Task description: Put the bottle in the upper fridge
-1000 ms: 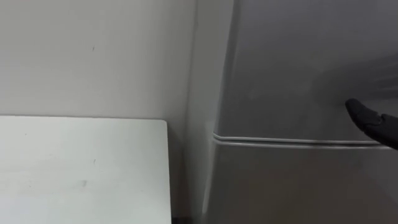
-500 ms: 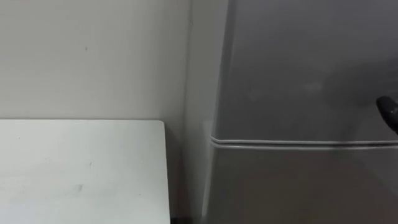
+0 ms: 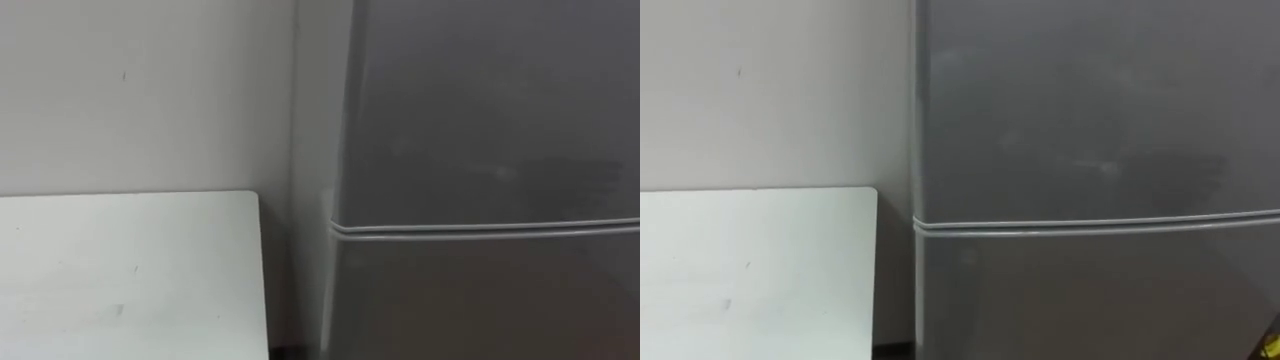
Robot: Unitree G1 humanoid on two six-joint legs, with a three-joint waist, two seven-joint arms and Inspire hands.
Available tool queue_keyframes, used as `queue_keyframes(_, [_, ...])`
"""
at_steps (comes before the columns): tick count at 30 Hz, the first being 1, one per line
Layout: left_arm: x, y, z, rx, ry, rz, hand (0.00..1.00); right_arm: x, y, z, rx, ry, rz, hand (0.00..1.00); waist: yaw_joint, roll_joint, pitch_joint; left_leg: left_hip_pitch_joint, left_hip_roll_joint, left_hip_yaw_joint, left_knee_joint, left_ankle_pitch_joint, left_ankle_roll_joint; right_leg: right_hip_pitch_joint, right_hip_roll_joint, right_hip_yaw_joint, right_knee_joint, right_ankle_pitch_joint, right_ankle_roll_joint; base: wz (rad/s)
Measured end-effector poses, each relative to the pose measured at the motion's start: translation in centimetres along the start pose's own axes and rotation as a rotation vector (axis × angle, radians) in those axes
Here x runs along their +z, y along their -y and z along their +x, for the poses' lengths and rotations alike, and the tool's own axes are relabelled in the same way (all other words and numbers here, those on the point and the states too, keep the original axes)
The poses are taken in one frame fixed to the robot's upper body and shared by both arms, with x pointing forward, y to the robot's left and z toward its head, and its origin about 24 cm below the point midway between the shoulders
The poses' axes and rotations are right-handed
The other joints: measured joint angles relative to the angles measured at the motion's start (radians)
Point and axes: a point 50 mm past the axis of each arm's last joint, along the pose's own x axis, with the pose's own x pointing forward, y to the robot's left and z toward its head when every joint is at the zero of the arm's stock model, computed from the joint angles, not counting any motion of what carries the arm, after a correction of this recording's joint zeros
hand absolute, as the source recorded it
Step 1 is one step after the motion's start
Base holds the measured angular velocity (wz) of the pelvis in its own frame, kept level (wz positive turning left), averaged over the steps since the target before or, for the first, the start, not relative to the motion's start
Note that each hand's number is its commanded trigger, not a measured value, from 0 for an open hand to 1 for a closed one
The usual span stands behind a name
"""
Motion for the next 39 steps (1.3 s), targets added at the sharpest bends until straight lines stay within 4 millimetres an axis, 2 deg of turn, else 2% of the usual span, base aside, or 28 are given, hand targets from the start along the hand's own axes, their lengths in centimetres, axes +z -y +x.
queue_keyframes(1, [0.1, 0.0, 0.0, 0.001, 0.001, -0.016, 0.00, -1.8, 1.1, 0.0, -0.041, -0.074, -0.026, 0.00, 0.003, -0.005, 0.0032, 0.002, -0.001, 0.000, 0.000, -0.001, 0.001, 0.000, -0.001, 0.000, 0.001, 0.000, 0.000, 0.00])
queue_keyframes(2, [0.3, 0.0, 0.0, 0.001, 0.005, -0.025, 0.00, -2.7, 1.6, 0.0, -0.062, -0.111, -0.043, 0.00, 0.003, 0.013, -0.0004, 0.003, -0.001, -0.001, 0.001, -0.001, 0.001, 0.001, -0.001, 0.000, 0.001, 0.000, 0.001, 0.00])
queue_keyframes(3, [0.5, 0.0, 0.1, 0.002, 0.006, -0.040, 0.00, -4.6, 2.6, -0.3, -0.094, -0.182, -0.087, 0.00, 0.007, 0.008, 0.0037, 0.004, -0.001, -0.001, -0.002, -0.001, 0.001, 0.002, -0.002, -0.001, 0.001, -0.001, 0.001, 0.00])
queue_keyframes(4, [0.4, 0.1, 0.1, 0.001, 0.001, -0.052, 0.00, -6.4, 3.4, -0.6, -0.120, -0.246, -0.138, 0.00, 0.007, 0.014, 0.0043, 0.004, -0.002, -0.001, -0.006, -0.001, 0.002, 0.002, -0.003, 0.000, 0.001, -0.001, 0.002, 0.00])
queue_keyframes(5, [0.5, 0.1, 0.1, 0.000, 0.002, -0.055, 0.00, -7.1, 3.7, -0.8, -0.132, -0.273, -0.162, 0.00, 0.008, 0.018, 0.0039, 0.003, -0.002, -0.001, -0.007, -0.001, 0.002, 0.001, -0.003, 0.001, 0.001, -0.002, 0.003, 0.00])
queue_keyframes(7, [0.6, 0.0, 0.1, 0.005, 0.010, -0.075, 0.00, -10.2, 5.3, -2.2, -0.172, -0.386, -0.249, 0.00, 0.008, 0.026, 0.0013, 0.008, -0.003, 0.000, -0.016, -0.001, 0.002, 0.000, -0.005, -0.001, 0.001, -0.008, 0.003, 0.00])
queue_keyframes(10, [0.4, 0.0, 0.1, 0.009, -0.001, -0.106, 0.00, -13.3, 7.3, -4.2, -0.193, -0.512, -0.351, 0.00, 0.009, 0.024, 0.0003, 0.025, -0.004, 0.000, -0.017, -0.001, 0.001, 0.013, -0.005, -0.001, 0.002, -0.015, 0.002, 0.00])
queue_keyframes(14, [0.6, 0.4, 0.0, -0.002, 0.003, -0.118, 0.00, -15.8, 9.2, -6.2, -0.134, -0.615, -0.506, 0.00, 0.013, 0.027, 0.0000, 0.022, -0.007, 0.001, -0.019, -0.001, 0.002, 0.011, -0.007, -0.004, 0.001, -0.016, 0.004, 0.00])
queue_keyframes(16, [0.6, 0.6, 0.0, -0.009, 0.003, -0.119, 0.00, -17.1, 10.4, -7.4, -0.109, -0.684, -0.579, 0.00, 0.014, 0.033, -0.0050, 0.021, -0.009, -0.004, -0.018, -0.002, 0.003, 0.011, -0.009, -0.007, 0.001, -0.017, 0.006, 0.05])
queue_keyframes(20, [0.5, 1.0, -0.1, -0.033, 0.006, -0.120, 0.00, -18.3, 11.1, -8.8, 0.002, -0.757, -0.651, 0.00, 0.031, 0.041, -0.0065, 0.023, -0.010, -0.005, -0.017, -0.002, 0.003, 0.015, -0.009, -0.003, 0.001, -0.017, 0.007, 0.01])
queue_keyframes(21, [0.3, 1.1, -0.1, -0.035, 0.001, -0.120, 0.00, -18.6, 11.0, -9.3, 0.061, -0.776, -0.665, 0.00, 0.036, 0.045, -0.0040, 0.029, -0.011, -0.008, -0.017, -0.002, 0.004, 0.021, -0.010, -0.003, 0.000, -0.017, 0.007, 0.06])
queue_keyframes(24, [0.1, 1.3, -0.1, -0.041, -0.012, -0.114, 0.00, -19.8, 10.2, -10.9, 0.227, -0.842, -0.716, 0.00, 0.046, 0.043, -0.0012, 0.033, -0.012, -0.021, -0.017, -0.003, 0.004, 0.032, -0.012, -0.015, -0.001, -0.023, 0.007, 0.13])
queue_keyframes(25, [0.1, 1.5, -0.1, -0.050, -0.011, -0.103, 0.00, -20.2, 10.0, -11.5, 0.295, -0.871, -0.743, 0.00, 0.061, 0.045, -0.0009, 0.033, -0.013, -0.023, -0.016, -0.003, 0.004, 0.033, -0.013, -0.017, 0.000, -0.023, 0.008, 0.13])
queue_keyframes(31, [0.1, 2.2, -0.3, -0.079, -0.014, -0.044, 0.00, -21.3, 8.7, -13.2, 0.574, -0.954, -0.825, 0.00, 0.082, 0.047, 0.0005, 0.022, -0.019, -0.050, 0.000, -0.008, 0.007, 0.047, -0.016, -0.040, -0.010, -0.025, 0.011, 0.13])
queue_keyframes(36, [0.7, 2.7, -0.3, -0.113, 0.002, -0.026, 0.00, -21.6, 8.4, -13.7, 0.675, -0.992, -0.847, 0.00, 0.091, 0.047, 0.0019, 0.012, -0.020, -0.065, 0.015, -0.012, 0.007, 0.052, -0.015, -0.052, -0.014, -0.025, 0.011, 0.11])
queue_keyframes(39, [1.1, 2.9, -0.2, -0.119, 0.008, -0.028, 0.00, -21.7, 8.2, -13.8, 0.695, -1.009, -0.847, 0.00, 0.091, 0.047, 0.0088, 0.012, -0.020, -0.067, 0.013, -0.012, 0.006, 0.053, -0.015, -0.055, -0.017, -0.025, 0.011, 0.01])
